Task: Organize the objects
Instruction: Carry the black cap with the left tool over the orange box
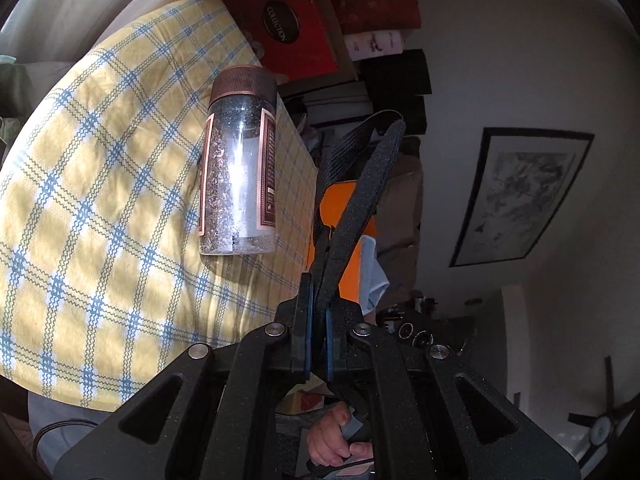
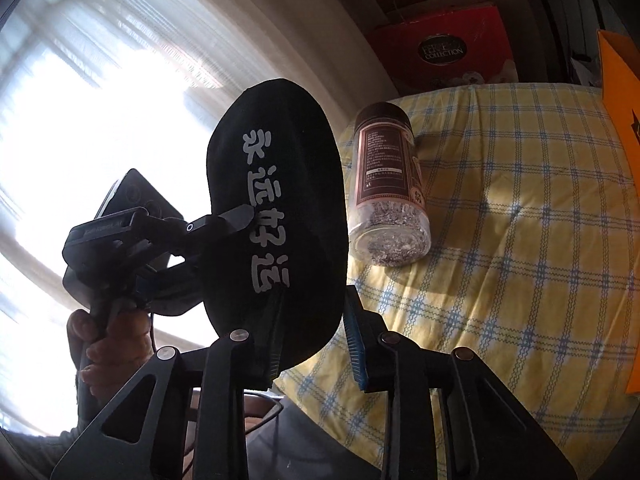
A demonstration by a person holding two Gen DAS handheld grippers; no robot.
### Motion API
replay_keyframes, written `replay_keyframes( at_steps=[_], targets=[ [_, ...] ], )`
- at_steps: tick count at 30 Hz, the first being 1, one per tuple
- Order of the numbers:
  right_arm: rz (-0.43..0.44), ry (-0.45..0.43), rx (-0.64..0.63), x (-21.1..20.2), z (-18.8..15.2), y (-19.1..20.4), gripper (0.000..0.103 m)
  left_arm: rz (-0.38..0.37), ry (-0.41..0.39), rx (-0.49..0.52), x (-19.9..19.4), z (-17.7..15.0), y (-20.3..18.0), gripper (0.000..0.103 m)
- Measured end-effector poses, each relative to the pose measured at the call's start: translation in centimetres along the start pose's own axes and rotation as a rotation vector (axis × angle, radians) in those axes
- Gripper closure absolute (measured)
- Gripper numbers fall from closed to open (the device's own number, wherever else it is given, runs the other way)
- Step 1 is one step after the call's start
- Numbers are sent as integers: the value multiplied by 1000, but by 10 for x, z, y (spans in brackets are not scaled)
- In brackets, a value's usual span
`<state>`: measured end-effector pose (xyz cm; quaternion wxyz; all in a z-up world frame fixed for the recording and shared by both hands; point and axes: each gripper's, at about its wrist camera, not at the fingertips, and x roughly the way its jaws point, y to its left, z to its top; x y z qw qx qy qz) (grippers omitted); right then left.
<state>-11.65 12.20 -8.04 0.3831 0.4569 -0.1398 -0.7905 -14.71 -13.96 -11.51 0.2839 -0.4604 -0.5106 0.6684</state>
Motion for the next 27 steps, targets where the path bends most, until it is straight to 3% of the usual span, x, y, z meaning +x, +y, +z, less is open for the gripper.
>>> replay_keyframes(
  at_steps=[4, 11, 17, 27],
  targets=[
    [-62, -39, -1, -32, 14, -12, 80, 28, 17, 76, 21, 1, -31, 99],
    [-170, -90, 19, -82, 28, -27, 84, 5, 74, 99, 71, 4, -69, 99],
    [-266, -127, 67, -125, 37, -55, 85, 31, 118, 151, 124, -2, -104, 99],
    [-397, -177, 167, -171, 40, -115, 85, 47, 209, 145, 219, -10, -132, 99]
  ],
)
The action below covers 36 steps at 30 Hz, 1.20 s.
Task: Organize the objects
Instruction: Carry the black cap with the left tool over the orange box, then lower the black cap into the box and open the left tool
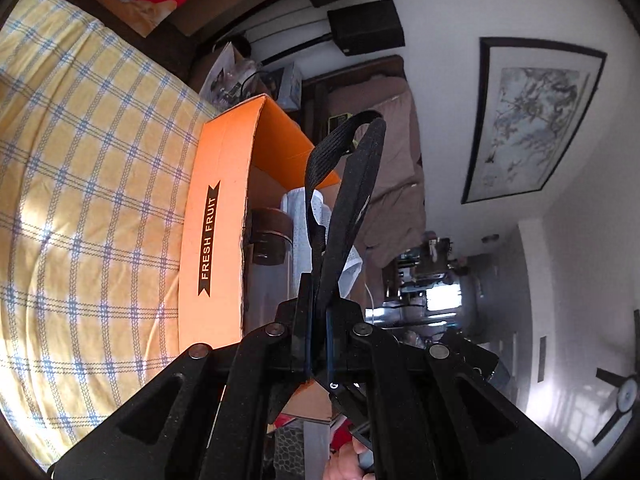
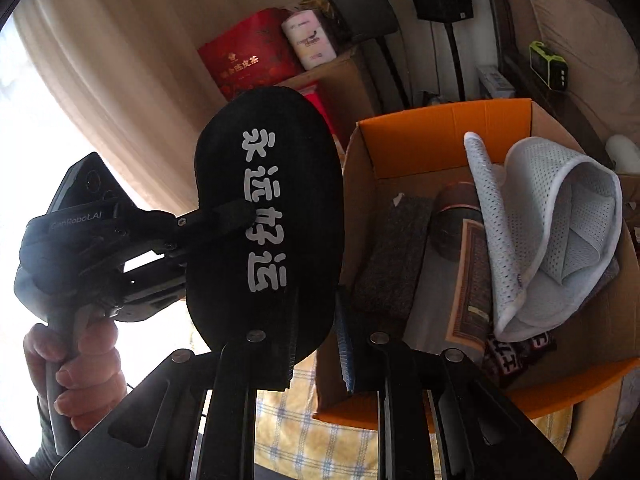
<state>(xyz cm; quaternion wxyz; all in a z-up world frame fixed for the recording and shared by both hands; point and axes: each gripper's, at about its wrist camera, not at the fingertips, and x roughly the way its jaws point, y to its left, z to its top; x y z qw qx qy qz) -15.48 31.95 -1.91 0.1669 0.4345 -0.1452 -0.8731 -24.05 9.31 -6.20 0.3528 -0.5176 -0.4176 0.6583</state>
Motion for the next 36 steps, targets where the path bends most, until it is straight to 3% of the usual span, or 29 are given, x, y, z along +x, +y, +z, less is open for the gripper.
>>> replay_keyframes(
  at_steps=[6, 17, 25, 29, 30, 31, 33, 36],
  targets=[
    [-40, -10, 60, 7, 12, -34, 85, -17, 41, -34, 40, 12, 0, 99],
    [-133, -76, 115, -31, 24, -76, 85, -93, 120, -51, 110, 15, -26, 99],
    [-223, -118, 170, -59, 22, -112, 84, -188, 147, -183, 170, 3, -21, 99],
    [-277, -108, 181, -62, 18, -126, 85, -124, 154, -167, 188, -1, -21, 98],
    [-291, -102, 182, -61, 16, -129, 85, -88, 160, -156, 191, -1, -21, 92],
    [-301, -96, 182, -60, 14, -131, 85, -52, 164, -142, 192, -1, -21, 76],
    [-333, -81, 179, -57, 10, -134, 85, 17, 164, -110, 192, -1, -22, 58],
    [-354, -69, 183, -53, 4, -138, 85, 89, 176, -41, 187, -4, -29, 52]
  ],
)
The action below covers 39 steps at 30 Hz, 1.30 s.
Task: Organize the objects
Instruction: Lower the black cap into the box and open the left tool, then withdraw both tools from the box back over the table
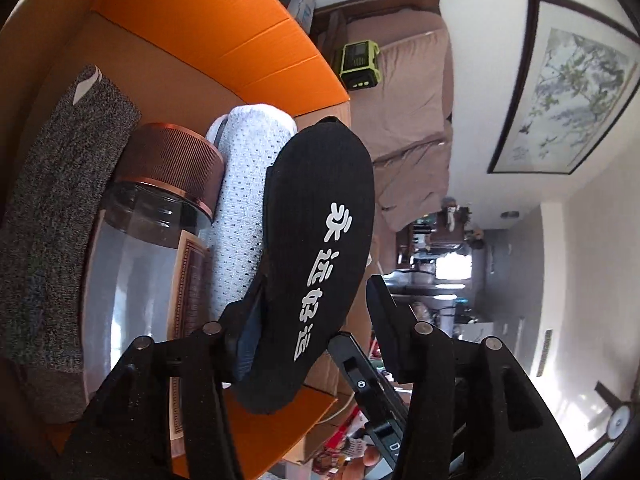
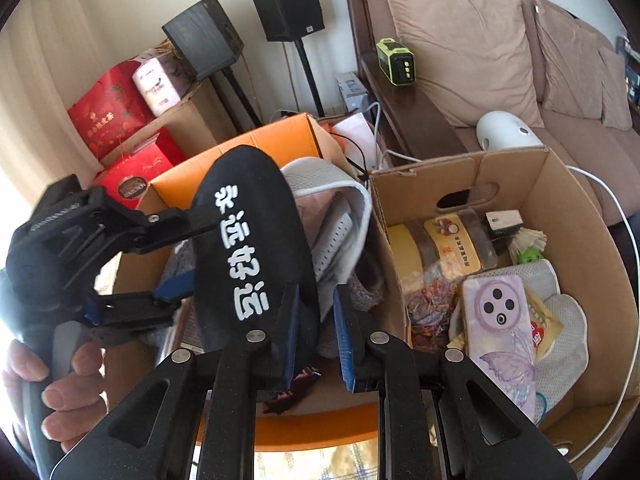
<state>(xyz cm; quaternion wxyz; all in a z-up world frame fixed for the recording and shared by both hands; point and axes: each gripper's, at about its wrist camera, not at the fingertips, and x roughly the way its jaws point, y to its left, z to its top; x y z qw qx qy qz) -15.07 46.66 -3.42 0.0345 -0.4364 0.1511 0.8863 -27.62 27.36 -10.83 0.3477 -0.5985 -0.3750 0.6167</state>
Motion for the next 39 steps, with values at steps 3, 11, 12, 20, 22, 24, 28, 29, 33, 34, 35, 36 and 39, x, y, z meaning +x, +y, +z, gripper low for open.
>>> replay_keyframes(
  at_steps=[3, 11, 12, 20, 22, 24, 28, 29, 33, 34, 35, 36, 39],
  targets=[
    [13, 1, 14, 1, -4, -5, 85, 61, -15, 64, -12, -5, -6, 49],
    [25, -22, -9, -12, -10, 6, 84, 238, -32, 215, -43, -23, -19, 33],
    [25, -27, -14, -15, -11, 9, 84, 239, -37, 230, -48, -26, -20, 32],
    [0, -64, -89, -29, -15, 38, 45, 346, -65, 334, -84, -50, -25, 31],
    [5, -70, -92, -30, -15, 43, 37, 377, -83, 346, -91, -54, -28, 19],
    [15, -67, -95, -30, -15, 48, 33, 395, -102, 355, -102, -58, -26, 13],
    [9, -71, -121, -32, -16, 60, 23, 450, -130, 391, -119, -66, -22, 9],
    [8, -74, -127, -32, -16, 63, 22, 464, -136, 400, -121, -67, -22, 8],
    [10, -76, -144, -32, -18, 75, 12, 490, -149, 408, -131, -68, -21, 8],
    [11, -76, -145, -33, -18, 77, 9, 501, -157, 414, -133, -69, -21, 8],
    [15, -74, -146, -33, -18, 80, 6, 511, -165, 423, -137, -70, -21, 8],
    [18, -76, -148, -33, -18, 82, 2, 522, -174, 432, -140, -72, -21, 8],
    [16, -81, -159, -36, -20, 92, 1, 544, -203, 450, -154, -77, -18, 7]
  ],
)
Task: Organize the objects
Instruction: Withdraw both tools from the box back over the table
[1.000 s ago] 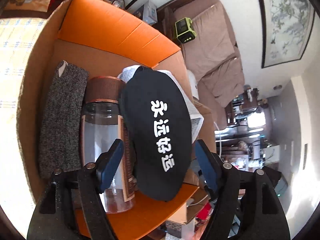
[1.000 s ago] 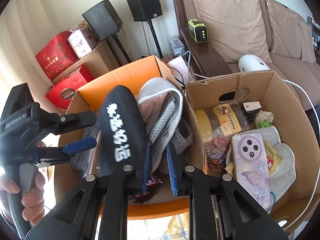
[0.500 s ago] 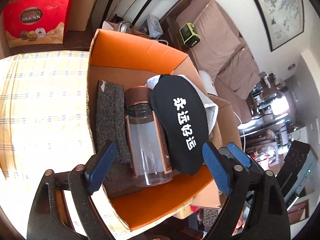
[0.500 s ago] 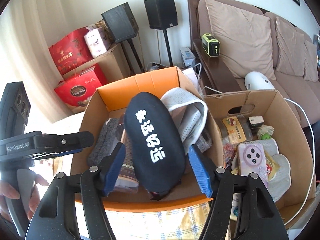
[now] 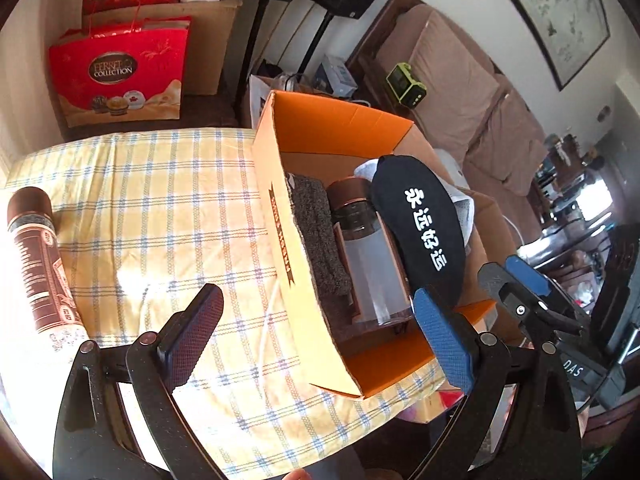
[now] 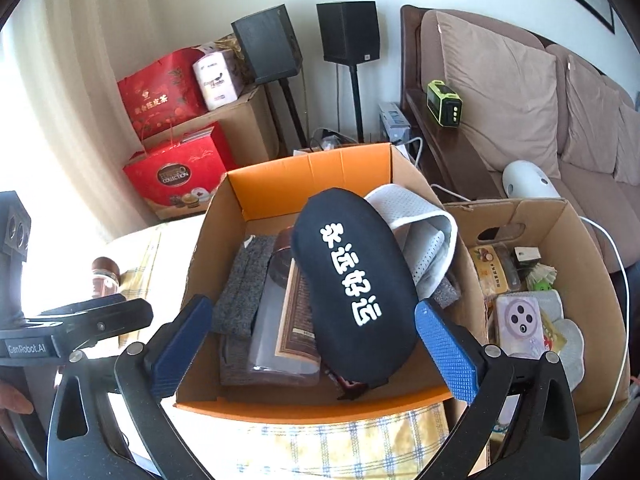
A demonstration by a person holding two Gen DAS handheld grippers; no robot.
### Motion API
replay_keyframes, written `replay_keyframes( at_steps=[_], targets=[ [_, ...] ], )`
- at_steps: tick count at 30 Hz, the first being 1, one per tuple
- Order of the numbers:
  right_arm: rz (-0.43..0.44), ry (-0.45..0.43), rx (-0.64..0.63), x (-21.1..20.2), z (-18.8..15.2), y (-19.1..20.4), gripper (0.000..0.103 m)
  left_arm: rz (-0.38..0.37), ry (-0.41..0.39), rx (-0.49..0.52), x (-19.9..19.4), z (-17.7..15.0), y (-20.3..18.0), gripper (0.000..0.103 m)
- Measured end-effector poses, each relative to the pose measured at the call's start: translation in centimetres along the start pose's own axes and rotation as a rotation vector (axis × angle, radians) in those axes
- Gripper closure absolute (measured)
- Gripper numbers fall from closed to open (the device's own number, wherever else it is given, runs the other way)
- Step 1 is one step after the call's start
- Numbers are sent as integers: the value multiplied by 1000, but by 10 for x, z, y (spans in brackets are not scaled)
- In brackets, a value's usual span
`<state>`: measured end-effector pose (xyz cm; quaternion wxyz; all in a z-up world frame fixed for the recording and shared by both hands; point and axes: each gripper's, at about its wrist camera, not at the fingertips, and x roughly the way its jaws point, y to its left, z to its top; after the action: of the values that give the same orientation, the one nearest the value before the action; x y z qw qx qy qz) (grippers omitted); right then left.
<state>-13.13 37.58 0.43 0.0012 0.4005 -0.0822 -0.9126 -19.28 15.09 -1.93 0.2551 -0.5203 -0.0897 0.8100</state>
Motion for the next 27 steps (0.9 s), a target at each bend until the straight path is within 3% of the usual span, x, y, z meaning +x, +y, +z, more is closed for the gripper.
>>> replay_keyframes(
  at_steps=[3, 11, 27],
  targets=[
    [1, 5, -11, -2, 0, 10, 1, 38, -47, 20, -13, -5, 6, 0],
    [8, 9, -63, -4, -3, 41, 1, 110, -133, 41, -46, -19, 27, 0],
    [64, 23, -153, 4, -9, 113, 1, 214, -196, 30, -91, -39, 80, 0]
  ],
)
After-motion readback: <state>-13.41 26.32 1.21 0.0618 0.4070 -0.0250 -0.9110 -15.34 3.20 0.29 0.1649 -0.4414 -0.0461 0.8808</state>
